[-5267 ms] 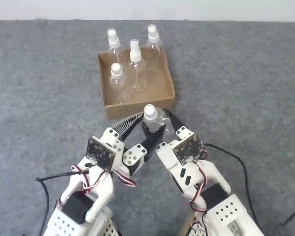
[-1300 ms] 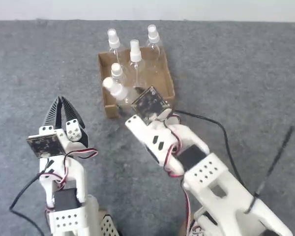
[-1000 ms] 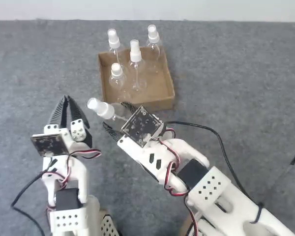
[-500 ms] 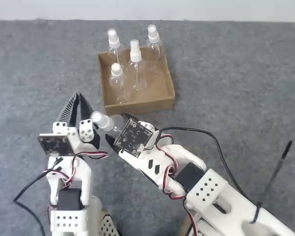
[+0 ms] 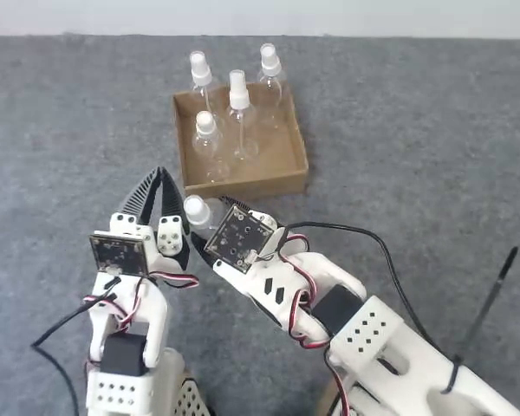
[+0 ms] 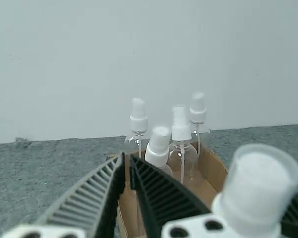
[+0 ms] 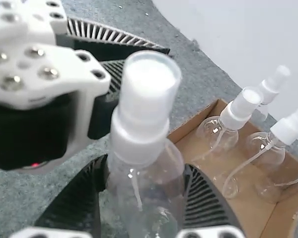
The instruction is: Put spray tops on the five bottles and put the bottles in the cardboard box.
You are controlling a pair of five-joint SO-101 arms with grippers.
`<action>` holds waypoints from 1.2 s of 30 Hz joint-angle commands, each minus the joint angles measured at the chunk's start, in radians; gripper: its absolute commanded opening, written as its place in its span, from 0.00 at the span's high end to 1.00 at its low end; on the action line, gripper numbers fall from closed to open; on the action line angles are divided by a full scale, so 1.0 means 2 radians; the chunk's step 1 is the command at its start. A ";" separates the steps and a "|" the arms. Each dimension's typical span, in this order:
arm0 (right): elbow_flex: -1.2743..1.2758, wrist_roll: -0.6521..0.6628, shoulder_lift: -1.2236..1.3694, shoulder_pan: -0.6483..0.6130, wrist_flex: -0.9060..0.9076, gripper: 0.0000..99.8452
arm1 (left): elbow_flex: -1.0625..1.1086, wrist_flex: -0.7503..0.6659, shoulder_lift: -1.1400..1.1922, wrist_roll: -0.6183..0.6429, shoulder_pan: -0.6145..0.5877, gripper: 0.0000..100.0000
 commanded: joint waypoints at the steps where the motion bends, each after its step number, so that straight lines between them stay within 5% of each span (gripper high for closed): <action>1: -0.006 0.007 -0.024 -0.007 0.001 0.99 | -0.030 0.005 -0.008 -0.007 0.018 0.99; 15: -0.014 0.008 0.016 0.001 -0.003 0.99 | -0.026 0.007 -0.008 -0.042 0.048 0.99; 36: -0.081 -0.020 -0.012 0.072 0.048 0.99 | -0.037 -0.004 -0.008 0.102 -0.169 0.99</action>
